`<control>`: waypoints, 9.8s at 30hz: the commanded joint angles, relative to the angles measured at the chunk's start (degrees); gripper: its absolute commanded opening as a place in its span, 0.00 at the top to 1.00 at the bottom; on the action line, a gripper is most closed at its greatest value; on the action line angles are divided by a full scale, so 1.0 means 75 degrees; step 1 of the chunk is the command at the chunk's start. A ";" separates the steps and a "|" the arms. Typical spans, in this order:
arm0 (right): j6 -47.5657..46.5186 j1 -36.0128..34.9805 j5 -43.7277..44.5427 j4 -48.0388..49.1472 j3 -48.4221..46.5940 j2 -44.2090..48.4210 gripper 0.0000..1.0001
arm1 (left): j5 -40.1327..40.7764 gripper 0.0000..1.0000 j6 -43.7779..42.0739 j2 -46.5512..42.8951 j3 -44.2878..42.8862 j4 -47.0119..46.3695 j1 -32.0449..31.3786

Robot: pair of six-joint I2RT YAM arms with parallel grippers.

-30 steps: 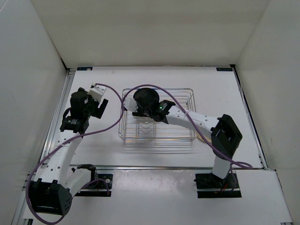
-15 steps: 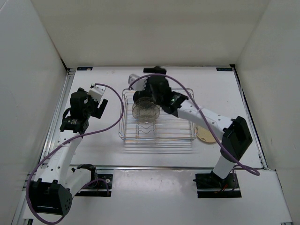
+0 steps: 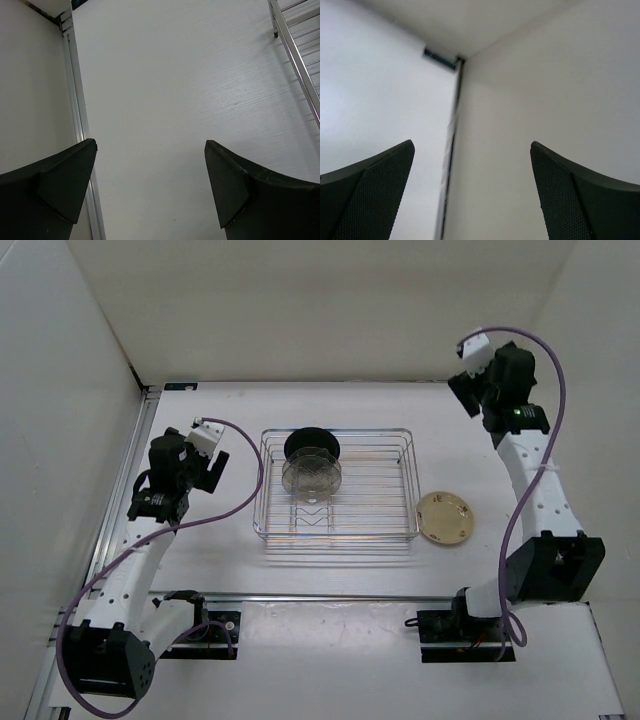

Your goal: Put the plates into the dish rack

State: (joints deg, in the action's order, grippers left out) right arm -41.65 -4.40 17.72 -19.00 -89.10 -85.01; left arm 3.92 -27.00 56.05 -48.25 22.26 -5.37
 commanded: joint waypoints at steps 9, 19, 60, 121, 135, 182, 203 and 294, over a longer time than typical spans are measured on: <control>0.1065 0.2844 -0.4140 -0.2234 0.2681 0.1128 0.00 | -0.0241 0.00 0.0062 0.0062 -0.0094 -0.0027 0.0047; 0.0515 0.4302 -0.6521 -0.3699 0.2903 0.0122 0.08 | -0.0312 0.00 0.0132 0.0062 -0.0094 -0.0027 0.0047; 0.0174 0.4607 -0.7776 -0.4392 0.2962 -0.2552 0.26 | -0.2046 0.00 0.0694 0.0519 0.0269 -0.0027 0.0786; 0.0385 0.4396 -0.6101 -0.3782 0.3008 -0.3220 0.57 | -0.2117 0.00 0.0765 0.0237 0.0339 -0.0027 0.0926; 0.0525 0.3811 -0.5643 -0.3501 0.3150 -0.2997 0.60 | -0.2117 0.00 0.0765 0.0167 0.0339 -0.0027 0.0997; 0.1465 0.2898 -0.1852 -0.1991 0.0562 0.0130 1.00 | -0.2187 0.00 0.0694 0.0026 0.0410 -0.0027 0.0997; -0.3073 -0.4378 0.2326 0.0110 -0.2146 -0.0231 1.00 | -0.2667 0.00 0.0835 -0.0044 0.0339 0.0043 0.1067; -0.0552 -0.6831 0.0439 0.2322 0.2153 -0.0278 1.00 | -0.6722 0.00 -0.0092 -0.0829 0.0586 0.2036 0.4266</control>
State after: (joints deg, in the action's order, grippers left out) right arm -45.39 -55.27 19.88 -6.96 -72.71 -90.13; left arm -44.18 -27.99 50.19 -41.39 37.19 26.20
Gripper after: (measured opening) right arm 0.022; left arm 0.998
